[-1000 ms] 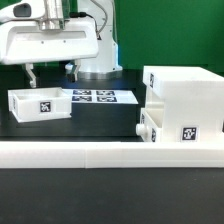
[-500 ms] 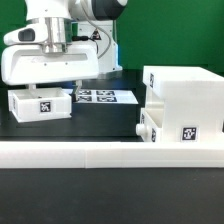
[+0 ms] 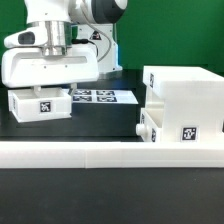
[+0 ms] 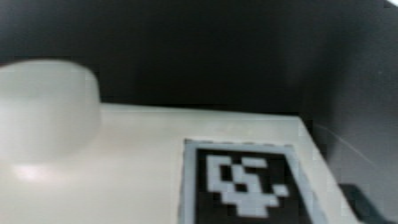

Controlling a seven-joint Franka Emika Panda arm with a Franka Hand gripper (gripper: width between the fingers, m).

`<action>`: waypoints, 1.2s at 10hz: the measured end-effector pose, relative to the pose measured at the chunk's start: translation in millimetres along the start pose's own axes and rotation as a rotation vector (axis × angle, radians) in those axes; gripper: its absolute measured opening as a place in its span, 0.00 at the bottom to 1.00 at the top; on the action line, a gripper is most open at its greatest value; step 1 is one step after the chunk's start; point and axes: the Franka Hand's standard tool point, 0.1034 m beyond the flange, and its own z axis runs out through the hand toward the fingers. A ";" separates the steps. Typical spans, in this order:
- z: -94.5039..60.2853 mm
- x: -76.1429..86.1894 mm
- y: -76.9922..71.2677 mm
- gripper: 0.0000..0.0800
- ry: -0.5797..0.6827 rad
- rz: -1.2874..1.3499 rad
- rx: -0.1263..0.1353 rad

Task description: Assemble drawer

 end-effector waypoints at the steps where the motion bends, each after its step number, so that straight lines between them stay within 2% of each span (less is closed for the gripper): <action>1: 0.0 0.9 -0.5 0.38 0.001 -0.001 0.000; 2: 0.1 1.5 -1.0 0.17 0.001 -0.002 0.000; 3: 0.2 2.3 -1.9 0.17 0.001 -0.003 0.001; 4: 0.4 3.7 -3.4 0.05 0.001 -0.004 0.002; 6: -0.9 11.8 -8.8 0.05 0.007 0.005 0.000; 7: -6.2 27.7 -16.6 0.05 0.020 -0.012 -0.010; 9: -17.8 55.4 -24.6 0.05 0.022 -0.027 0.005; 10: -22.9 69.1 -27.2 0.05 0.013 -0.046 0.029; 12: -33.8 92.1 -19.5 0.05 -0.005 -0.058 0.074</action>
Offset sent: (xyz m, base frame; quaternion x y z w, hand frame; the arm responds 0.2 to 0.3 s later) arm 0.0038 0.0053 -0.0007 -0.0072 -0.0014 0.0021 1.0000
